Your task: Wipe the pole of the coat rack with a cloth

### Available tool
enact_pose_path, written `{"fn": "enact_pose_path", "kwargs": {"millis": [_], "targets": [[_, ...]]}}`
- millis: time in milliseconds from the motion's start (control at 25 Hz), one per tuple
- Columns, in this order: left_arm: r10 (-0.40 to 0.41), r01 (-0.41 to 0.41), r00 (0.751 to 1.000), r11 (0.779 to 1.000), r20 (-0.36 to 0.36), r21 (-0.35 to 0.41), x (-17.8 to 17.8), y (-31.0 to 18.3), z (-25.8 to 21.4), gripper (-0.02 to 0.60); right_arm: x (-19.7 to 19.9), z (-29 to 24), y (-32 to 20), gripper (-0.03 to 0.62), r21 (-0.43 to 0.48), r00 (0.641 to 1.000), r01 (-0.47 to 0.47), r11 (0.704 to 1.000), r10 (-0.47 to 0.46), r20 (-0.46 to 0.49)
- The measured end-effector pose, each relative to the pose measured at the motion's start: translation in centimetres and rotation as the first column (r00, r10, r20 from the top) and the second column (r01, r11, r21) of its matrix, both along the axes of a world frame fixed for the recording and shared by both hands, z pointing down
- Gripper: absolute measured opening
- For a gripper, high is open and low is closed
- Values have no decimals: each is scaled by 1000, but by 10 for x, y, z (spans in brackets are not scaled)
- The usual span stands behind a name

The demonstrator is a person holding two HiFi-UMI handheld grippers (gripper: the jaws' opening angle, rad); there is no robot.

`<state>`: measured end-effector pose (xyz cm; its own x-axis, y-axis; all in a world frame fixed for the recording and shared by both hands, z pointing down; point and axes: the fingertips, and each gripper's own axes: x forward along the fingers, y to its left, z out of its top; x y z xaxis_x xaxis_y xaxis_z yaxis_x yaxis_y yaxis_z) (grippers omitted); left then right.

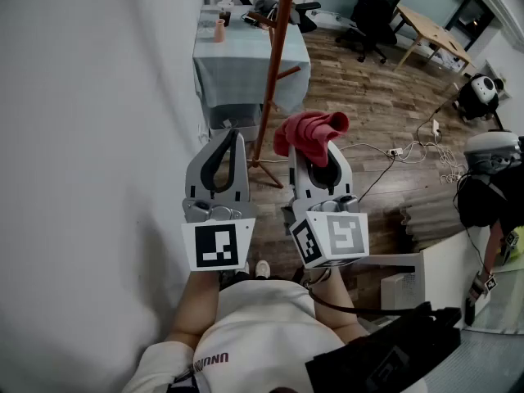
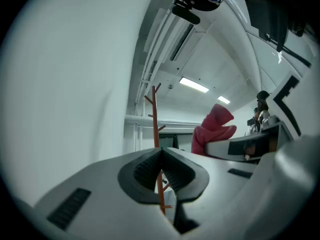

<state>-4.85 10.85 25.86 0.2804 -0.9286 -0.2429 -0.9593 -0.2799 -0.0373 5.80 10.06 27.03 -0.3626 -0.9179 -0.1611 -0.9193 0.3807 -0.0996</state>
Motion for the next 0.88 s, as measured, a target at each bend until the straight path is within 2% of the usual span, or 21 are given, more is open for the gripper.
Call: {"fn": "enact_pose_path", "kwargs": {"millis": [400,680,880], "targets": [[-14,14,1000,1000,8,1,-5,1,0,14,-4,1,0,110,-6,1000,4,1000,-4,-1],[-10,10,1000,1000,-18,-11,-13,3,-6,14,-9,-8,-1,110,4,1000,11,1000,-11,0],[15,-16,999,1000,-41,-27,-14,-2,-11,14,-12,-28,-5,110,26,999,-3,1000,4,-47]]}}
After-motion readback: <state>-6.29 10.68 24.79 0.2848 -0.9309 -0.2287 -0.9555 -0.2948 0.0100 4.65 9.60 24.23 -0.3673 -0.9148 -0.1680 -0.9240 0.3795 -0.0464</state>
